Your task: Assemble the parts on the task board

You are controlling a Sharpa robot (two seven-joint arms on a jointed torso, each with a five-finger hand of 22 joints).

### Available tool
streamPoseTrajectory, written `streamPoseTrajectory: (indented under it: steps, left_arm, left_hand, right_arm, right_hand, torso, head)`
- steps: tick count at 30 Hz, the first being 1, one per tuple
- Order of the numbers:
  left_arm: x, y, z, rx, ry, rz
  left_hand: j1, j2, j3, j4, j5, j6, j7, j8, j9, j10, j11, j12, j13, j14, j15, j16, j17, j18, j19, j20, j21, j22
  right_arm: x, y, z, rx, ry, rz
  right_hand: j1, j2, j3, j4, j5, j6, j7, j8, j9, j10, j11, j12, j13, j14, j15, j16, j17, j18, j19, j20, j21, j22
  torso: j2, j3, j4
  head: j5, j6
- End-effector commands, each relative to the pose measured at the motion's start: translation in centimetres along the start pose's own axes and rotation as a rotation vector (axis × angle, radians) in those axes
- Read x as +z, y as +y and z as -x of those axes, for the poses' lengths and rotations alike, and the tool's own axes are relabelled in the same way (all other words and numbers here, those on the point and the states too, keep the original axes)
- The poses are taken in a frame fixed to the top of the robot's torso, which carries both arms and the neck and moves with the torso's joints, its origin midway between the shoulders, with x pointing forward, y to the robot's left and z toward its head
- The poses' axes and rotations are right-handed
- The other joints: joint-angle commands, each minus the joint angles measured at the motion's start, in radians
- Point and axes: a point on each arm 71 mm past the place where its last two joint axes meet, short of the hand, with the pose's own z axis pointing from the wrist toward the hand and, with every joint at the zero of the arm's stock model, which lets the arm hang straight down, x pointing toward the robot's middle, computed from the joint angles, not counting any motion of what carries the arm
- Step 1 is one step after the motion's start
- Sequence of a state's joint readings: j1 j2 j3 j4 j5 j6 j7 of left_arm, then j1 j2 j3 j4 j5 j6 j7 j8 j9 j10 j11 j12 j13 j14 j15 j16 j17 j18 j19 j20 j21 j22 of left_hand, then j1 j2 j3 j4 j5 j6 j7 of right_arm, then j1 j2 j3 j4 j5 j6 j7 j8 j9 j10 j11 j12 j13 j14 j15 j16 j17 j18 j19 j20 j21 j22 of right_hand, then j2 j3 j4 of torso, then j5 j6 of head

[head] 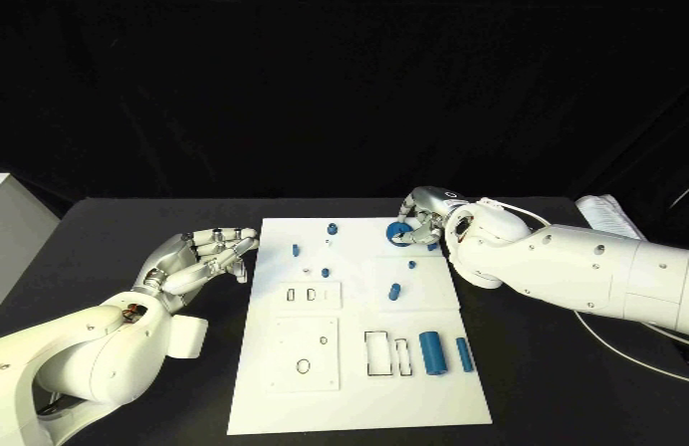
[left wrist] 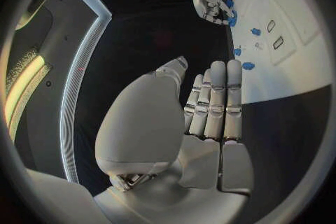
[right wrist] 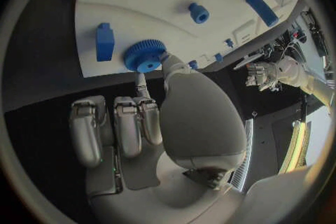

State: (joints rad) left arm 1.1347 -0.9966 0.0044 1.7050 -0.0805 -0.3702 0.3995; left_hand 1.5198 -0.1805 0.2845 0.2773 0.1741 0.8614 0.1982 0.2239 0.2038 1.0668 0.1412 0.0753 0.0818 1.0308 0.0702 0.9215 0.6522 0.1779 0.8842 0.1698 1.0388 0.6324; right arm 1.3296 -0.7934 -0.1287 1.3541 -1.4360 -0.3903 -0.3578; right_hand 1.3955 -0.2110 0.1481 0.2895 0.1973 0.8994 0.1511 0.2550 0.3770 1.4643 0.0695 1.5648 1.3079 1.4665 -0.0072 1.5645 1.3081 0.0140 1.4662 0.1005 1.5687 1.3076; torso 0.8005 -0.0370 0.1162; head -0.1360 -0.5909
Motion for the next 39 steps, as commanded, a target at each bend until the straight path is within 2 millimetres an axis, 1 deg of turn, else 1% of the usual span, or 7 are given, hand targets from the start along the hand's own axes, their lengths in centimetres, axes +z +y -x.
streamPoseTrajectory:
  steps: [1, 25, 30, 31, 32, 36, 39]
  left_arm:
    - [0.0, -0.1, -0.2, -0.003, 0.017, -0.007]
    - [0.0, -0.1, -0.1, -0.001, 0.015, -0.005]
    - [0.0, -0.1, -0.1, -0.001, 0.015, -0.005]
    - [0.0, -0.1, -0.1, -0.001, 0.015, -0.005]
    - [0.0, -0.1, -0.1, -0.001, 0.015, -0.005]
    - [0.0, -0.1, -0.1, -0.001, 0.015, -0.004]
    - [0.0, -0.1, -0.1, -0.001, 0.015, -0.004]
  left_hand:
    - [0.008, 0.002, 0.006, 0.001, -0.002, -0.009, 0.0, -0.005, 0.001, -0.009, 0.0, -0.001, 0.001, -0.008, 0.0, 0.004, -0.001, 0.006, -0.008, 0.0, 0.007, 0.001]
    - [0.008, 0.002, 0.007, 0.001, -0.002, -0.01, 0.0, -0.006, 0.001, -0.01, 0.0, -0.001, 0.001, -0.008, 0.0, 0.005, -0.001, 0.006, -0.009, 0.0, 0.007, 0.001]
    - [0.008, 0.002, 0.007, 0.001, -0.002, -0.01, 0.0, -0.006, 0.001, -0.01, 0.0, -0.001, 0.001, -0.008, 0.0, 0.005, -0.001, 0.006, -0.009, 0.0, 0.007, 0.001]
    - [0.008, 0.002, 0.009, 0.002, -0.003, -0.01, 0.0, -0.006, 0.002, -0.011, 0.0, -0.001, 0.001, -0.008, 0.0, 0.006, -0.003, 0.006, -0.011, 0.0, 0.01, 0.003]
    - [0.008, 0.002, 0.009, 0.002, -0.003, -0.01, 0.0, -0.006, 0.002, -0.011, 0.0, -0.001, 0.001, -0.008, 0.0, 0.006, -0.003, 0.006, -0.011, 0.0, 0.01, 0.003]
    - [0.008, 0.002, 0.009, 0.002, -0.003, -0.01, 0.0, -0.006, 0.002, -0.011, 0.0, -0.001, 0.001, -0.008, 0.0, 0.006, -0.003, 0.006, -0.011, 0.0, 0.01, 0.003]
    - [0.008, 0.002, 0.009, 0.002, -0.003, -0.01, 0.0, -0.006, 0.002, -0.011, 0.0, -0.001, 0.001, -0.008, 0.0, 0.006, -0.003, 0.006, -0.011, 0.0, 0.01, 0.003]
  right_arm:
    - [-0.2, -0.1, -0.4, -0.002, 0.031, 0.0]
    - [-0.4, -0.7, -0.5, -0.001, 0.057, -0.012]
    - [-0.5, -0.5, -0.4, -0.007, 0.038, -0.002]
    - [-0.5, -0.5, -0.4, -0.009, 0.031, 0.002]
    - [-0.5, -0.4, -0.3, -0.01, 0.024, 0.007]
    - [-0.6, 0.1, -0.1, -0.012, -0.019, 0.038]
    - [-0.8, 0.7, 0.2, -0.012, -0.06, 0.072]
  right_hand:
    - [-0.016, -0.002, 0.005, 0.002, 0.006, 0.008, -0.002, 0.003, -0.001, 0.107, -0.001, 0.006, 0.263, 0.104, 0.004, 0.006, 0.263, -0.014, 0.105, 0.0, 0.002, 0.263]
    - [-0.043, 0.006, 0.013, -0.003, 0.012, 0.011, -0.004, 0.004, -0.005, 0.107, -0.002, 0.006, 0.263, 0.104, 0.003, 0.006, 0.263, -0.014, 0.105, 0.0, 0.002, 0.263]
    - [0.019, 0.028, 0.072, -0.025, 0.012, 0.018, -0.004, 0.002, -0.011, 0.107, -0.004, 0.006, 0.263, 0.104, 0.001, 0.006, 0.263, -0.014, 0.105, -0.002, 0.002, 0.263]
    - [0.046, 0.041, 0.094, -0.039, 0.015, 0.023, -0.007, 0.004, -0.011, 0.107, -0.006, 0.006, 0.263, 0.104, -0.001, 0.006, 0.263, -0.014, 0.105, -0.002, 0.002, 0.263]
    - [0.086, 0.047, 0.163, -0.064, 0.012, 0.043, -0.007, 0.002, -0.018, 0.107, -0.008, 0.006, 0.263, 0.104, -0.004, 0.006, 0.263, -0.014, 0.105, -0.007, 0.002, 0.263]
    - [0.072, 0.024, 0.247, -0.087, 0.01, 0.086, -0.018, 0.005, -0.025, 0.107, -0.017, 0.006, 0.263, 0.104, -0.011, 0.006, 0.263, -0.014, 0.105, -0.012, 0.002, 0.263]
    - [0.046, 0.01, 0.271, -0.091, 0.008, 0.107, -0.025, 0.01, -0.025, 0.107, -0.022, 0.006, 0.263, 0.104, -0.016, 0.006, 0.263, -0.014, 0.105, -0.016, 0.002, 0.263]
  torso:
    - [0.001, 0.0005, 0.0003]
    - [0.001, -0.0002, 0.0016]
    - [0.0, -0.0007, 0.0027]
    - [0.0, -0.0008, 0.003]
    - [0.0, -0.0008, 0.003]
    - [0.0, -0.0006, 0.0024]
    - [0.0, 0.0, 0.0028]
  head:
    - [-0.001, -0.001]
    - [-0.006, 0.001]
    - [-0.006, -0.001]
    - [-0.006, -0.001]
    - [-0.006, -0.001]
    - [-0.005, 0.001]
    - [-0.006, 0.001]
